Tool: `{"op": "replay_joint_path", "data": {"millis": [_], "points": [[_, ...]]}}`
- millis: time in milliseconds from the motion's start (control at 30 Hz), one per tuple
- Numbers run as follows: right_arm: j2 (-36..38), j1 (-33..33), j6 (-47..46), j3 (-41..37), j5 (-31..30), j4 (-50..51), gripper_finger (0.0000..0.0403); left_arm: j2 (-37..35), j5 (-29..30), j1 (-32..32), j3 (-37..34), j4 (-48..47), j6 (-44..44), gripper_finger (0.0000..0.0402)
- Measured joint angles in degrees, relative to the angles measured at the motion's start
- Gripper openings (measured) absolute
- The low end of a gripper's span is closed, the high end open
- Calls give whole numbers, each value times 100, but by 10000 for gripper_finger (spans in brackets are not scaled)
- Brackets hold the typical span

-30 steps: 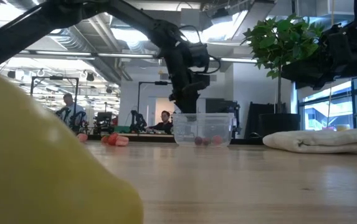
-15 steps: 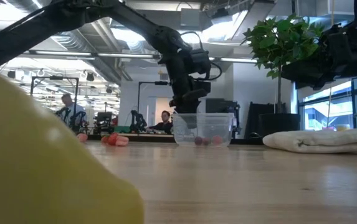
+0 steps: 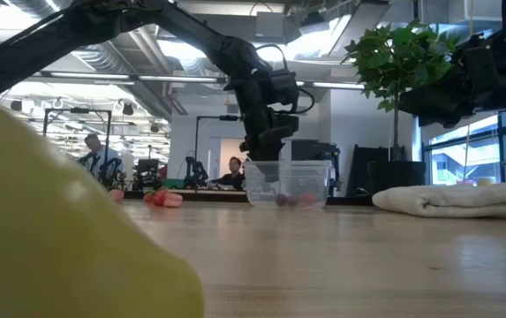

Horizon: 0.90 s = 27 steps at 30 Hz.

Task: Pick and placing Produce into tupperware
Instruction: Put the top blackberry into the transparent container

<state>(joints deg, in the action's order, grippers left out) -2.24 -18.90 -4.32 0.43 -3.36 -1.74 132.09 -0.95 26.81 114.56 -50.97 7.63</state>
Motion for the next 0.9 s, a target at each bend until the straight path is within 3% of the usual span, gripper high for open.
{"op": "replay_joint_path", "data": {"millis": [733,900], "points": [[0,0,-12,0,0,0,195,0,0,2,-2,-1,-17,113],[0,0,-12,0,0,0,195,0,0,1,-1,-1,-17,100]]}}
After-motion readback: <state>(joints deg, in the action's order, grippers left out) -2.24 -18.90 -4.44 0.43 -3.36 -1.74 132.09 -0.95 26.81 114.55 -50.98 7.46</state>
